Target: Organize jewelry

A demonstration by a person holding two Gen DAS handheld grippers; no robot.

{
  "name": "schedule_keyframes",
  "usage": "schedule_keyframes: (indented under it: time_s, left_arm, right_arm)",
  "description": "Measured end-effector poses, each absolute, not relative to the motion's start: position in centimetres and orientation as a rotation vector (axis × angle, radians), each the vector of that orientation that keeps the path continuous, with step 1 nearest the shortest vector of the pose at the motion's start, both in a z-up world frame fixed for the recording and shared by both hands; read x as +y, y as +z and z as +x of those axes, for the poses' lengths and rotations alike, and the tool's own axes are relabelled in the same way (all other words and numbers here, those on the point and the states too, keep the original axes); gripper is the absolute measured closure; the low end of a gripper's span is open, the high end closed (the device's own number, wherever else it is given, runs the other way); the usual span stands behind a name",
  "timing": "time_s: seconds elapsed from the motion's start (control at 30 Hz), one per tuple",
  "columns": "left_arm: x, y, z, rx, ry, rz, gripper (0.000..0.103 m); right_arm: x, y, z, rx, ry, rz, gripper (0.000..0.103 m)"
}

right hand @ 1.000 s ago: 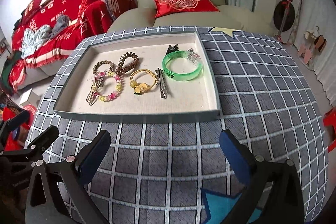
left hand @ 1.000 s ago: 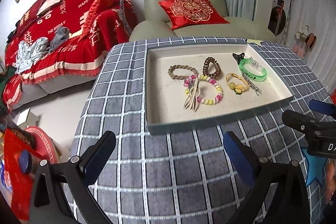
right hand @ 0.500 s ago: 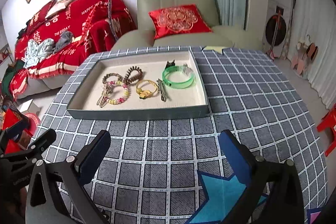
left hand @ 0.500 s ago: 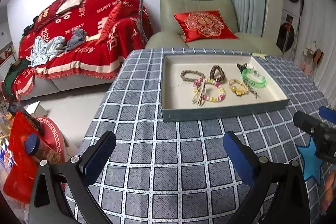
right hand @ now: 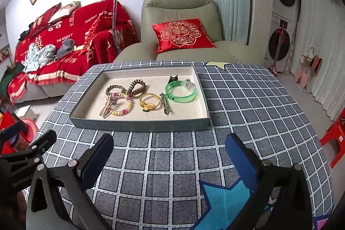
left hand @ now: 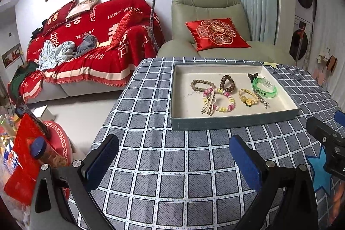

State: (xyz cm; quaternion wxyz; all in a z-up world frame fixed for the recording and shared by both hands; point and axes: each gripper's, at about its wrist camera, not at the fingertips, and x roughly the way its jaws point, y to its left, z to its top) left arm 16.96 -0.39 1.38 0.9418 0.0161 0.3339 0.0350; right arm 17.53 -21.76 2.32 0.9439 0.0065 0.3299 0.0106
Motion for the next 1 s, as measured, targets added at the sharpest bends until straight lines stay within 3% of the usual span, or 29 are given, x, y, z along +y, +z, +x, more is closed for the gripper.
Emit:
schedule_keyframes:
  time_s: [1.0]
  left_arm:
    - [-0.61,1.34,16.96,0.697,0.038,-0.003,0.000]
  right_arm:
    - [-21.52,2.74,17.27,0.662,0.030,-0.009,0.000]
